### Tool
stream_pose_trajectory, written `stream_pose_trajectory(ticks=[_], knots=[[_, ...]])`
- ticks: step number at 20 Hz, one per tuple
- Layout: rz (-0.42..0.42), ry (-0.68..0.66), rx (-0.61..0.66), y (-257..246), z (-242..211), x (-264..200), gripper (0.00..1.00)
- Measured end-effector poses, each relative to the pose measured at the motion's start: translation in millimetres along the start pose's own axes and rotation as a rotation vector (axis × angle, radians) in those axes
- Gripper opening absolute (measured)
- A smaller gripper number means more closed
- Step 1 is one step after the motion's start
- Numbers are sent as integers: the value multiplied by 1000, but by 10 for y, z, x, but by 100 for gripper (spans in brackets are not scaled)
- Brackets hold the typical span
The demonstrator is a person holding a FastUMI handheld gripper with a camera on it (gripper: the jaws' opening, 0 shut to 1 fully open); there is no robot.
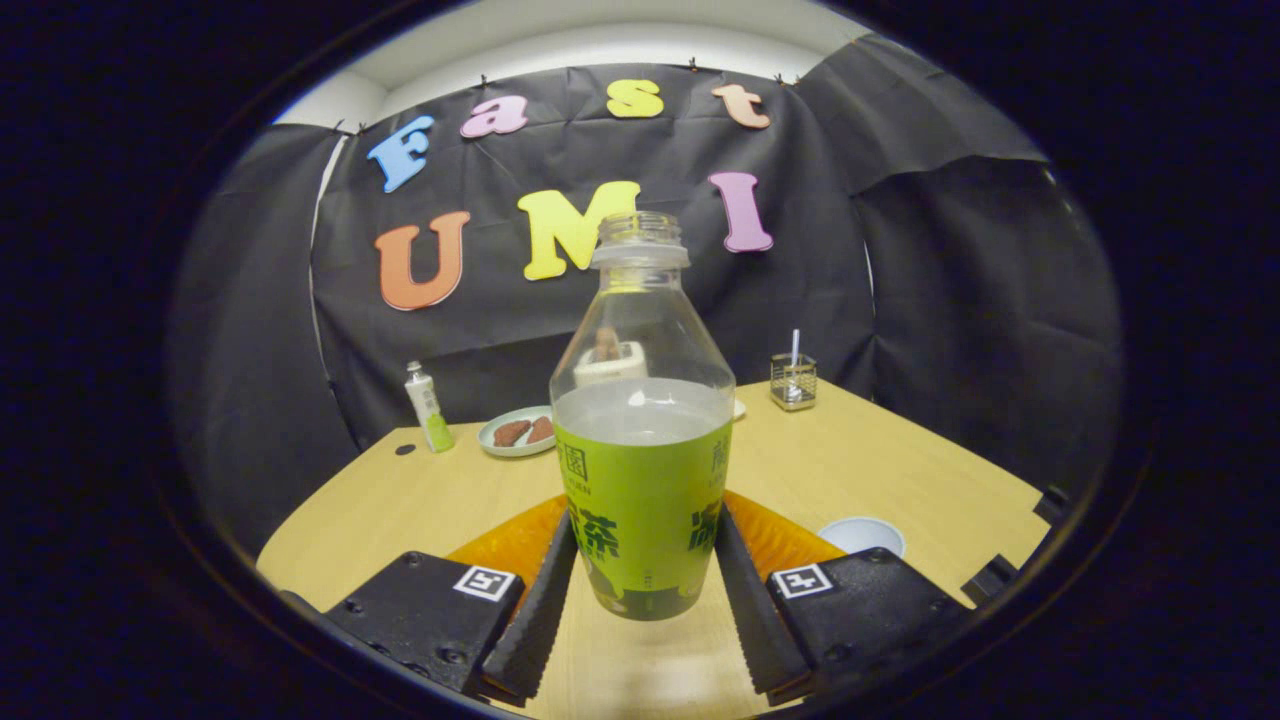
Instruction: Take the bottle from table, then pour the juice into the cup, finally place the bottle on the coaster
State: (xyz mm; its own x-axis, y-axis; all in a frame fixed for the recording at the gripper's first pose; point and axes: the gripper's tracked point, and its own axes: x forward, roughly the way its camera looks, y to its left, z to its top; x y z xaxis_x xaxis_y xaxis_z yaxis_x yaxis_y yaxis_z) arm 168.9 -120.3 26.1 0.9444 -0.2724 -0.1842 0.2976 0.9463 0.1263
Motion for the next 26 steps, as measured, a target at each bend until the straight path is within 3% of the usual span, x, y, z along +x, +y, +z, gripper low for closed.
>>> stream_pose_trajectory(ticks=[8, 19, 26], knots=[[24, -57, -82, 165, 154, 652, 79], [17, 30, -122, 140, -313, 1358, 80], [13, 67, -139, 110, -454, 1480, 80]])
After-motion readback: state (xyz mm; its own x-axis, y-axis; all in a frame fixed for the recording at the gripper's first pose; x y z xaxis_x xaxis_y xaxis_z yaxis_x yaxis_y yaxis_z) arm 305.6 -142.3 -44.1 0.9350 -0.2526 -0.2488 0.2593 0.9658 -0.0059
